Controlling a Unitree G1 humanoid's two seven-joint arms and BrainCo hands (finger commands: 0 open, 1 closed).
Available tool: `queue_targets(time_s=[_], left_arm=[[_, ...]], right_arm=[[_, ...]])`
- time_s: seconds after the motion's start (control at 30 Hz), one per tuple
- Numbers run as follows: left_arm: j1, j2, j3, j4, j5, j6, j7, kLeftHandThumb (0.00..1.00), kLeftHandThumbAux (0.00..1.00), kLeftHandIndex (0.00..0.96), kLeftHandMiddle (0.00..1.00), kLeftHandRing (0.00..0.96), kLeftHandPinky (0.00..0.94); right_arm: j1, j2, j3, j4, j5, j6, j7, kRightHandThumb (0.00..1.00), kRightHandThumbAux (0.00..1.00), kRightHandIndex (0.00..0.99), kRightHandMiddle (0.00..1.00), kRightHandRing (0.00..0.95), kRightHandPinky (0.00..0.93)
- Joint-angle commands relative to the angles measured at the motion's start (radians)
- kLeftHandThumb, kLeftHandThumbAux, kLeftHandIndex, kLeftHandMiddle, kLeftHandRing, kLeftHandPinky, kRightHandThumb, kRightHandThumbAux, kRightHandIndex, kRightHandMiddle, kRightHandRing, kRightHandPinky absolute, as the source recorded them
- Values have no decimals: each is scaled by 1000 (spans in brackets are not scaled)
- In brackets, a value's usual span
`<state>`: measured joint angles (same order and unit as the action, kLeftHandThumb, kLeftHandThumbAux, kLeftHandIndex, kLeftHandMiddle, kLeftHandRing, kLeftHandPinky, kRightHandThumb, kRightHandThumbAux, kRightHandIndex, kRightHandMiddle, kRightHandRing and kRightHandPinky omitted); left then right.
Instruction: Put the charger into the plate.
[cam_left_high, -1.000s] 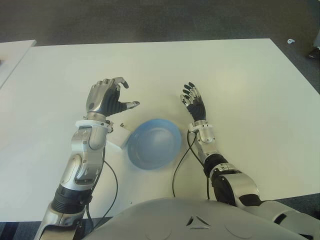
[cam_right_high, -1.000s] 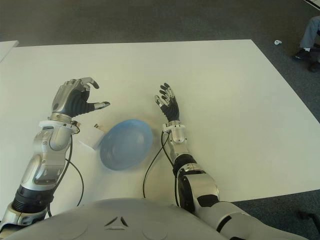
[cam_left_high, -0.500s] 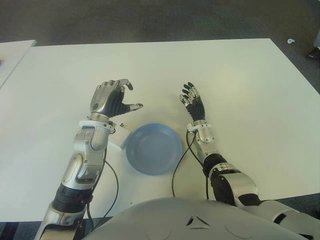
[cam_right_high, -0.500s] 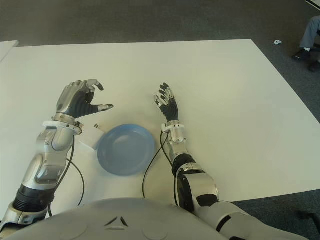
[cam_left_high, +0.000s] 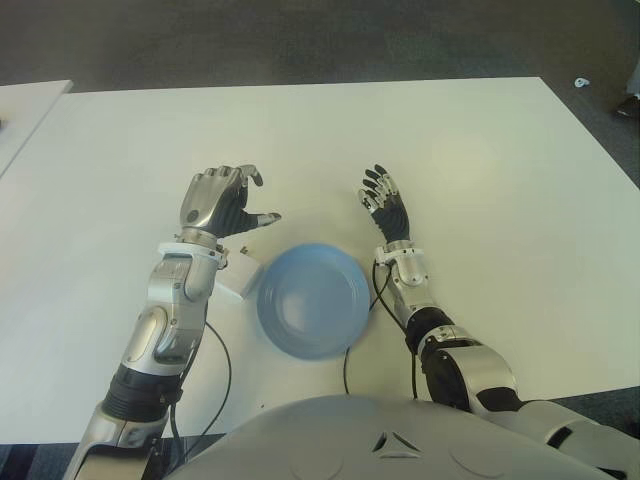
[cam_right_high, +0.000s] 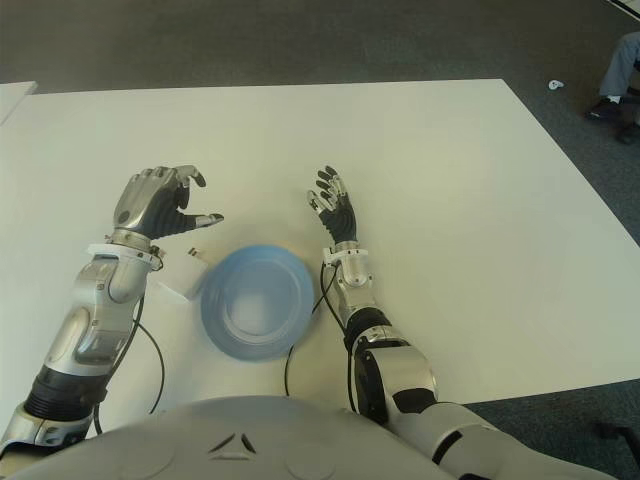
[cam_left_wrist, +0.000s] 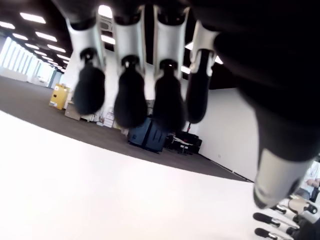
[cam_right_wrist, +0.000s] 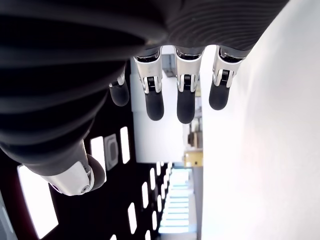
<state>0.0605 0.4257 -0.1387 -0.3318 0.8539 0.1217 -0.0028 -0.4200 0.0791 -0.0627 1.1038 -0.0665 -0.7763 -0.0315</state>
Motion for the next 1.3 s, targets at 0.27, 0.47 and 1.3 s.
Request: queue_targets(time_s=[0.27, 0.47, 1.3], left_arm=[[48, 38, -4, 38, 42, -8, -3, 696, 698, 418, 512, 504, 454], [102, 83, 16, 55, 67, -39, 39, 584, 600, 301, 333, 336, 312], [265, 168, 38, 146, 241, -37, 239, 397, 414, 0, 0, 0, 0]], right_arm=[[95, 4, -8, 77, 11, 47, 11, 209, 633, 72, 168, 159, 158], [97, 2, -6, 75, 8, 48, 11, 212, 636, 71, 168, 158, 147], [105, -2, -7, 66, 11, 35, 33, 215, 671, 56, 187, 180, 172]])
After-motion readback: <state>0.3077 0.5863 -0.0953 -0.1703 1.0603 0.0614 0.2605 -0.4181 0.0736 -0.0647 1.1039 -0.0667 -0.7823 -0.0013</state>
